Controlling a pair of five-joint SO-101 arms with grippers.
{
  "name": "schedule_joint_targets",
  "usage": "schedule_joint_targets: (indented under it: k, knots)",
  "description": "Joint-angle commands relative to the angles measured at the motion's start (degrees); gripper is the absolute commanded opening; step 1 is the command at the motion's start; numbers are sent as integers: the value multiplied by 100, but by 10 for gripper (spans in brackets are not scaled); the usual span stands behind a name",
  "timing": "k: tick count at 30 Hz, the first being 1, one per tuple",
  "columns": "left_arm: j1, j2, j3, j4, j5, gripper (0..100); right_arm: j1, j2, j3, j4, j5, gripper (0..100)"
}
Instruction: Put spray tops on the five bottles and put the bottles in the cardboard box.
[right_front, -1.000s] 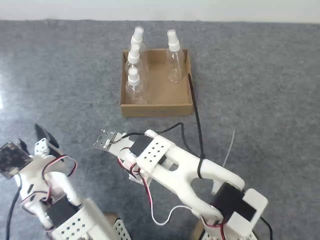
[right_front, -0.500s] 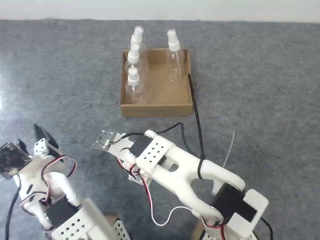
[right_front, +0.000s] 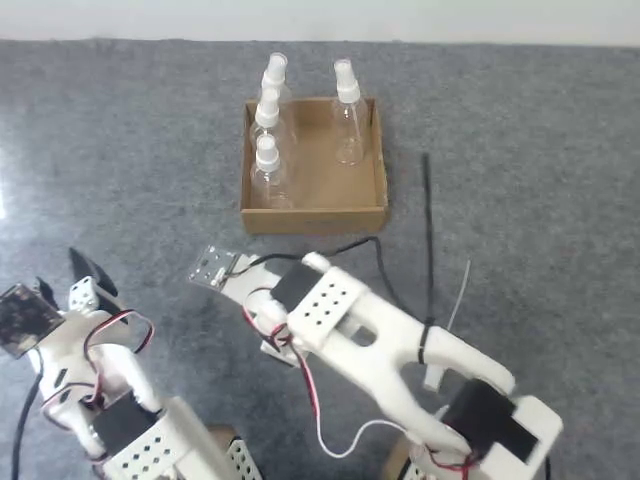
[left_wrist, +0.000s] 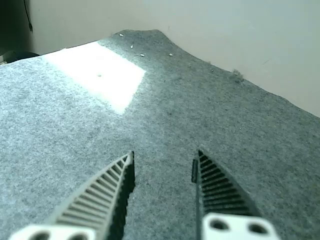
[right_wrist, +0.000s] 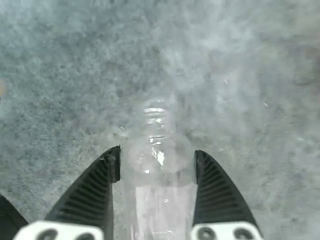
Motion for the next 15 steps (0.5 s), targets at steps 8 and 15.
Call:
schedule_joint_targets:
  k: [8,15]
  knots:
    - [18,-70,-31,-185,26,181,848,-1754,-290,224,-35,21]
    - [255,-70,-22,-176,-132,181,1393,-2545,-325,31,-35,21]
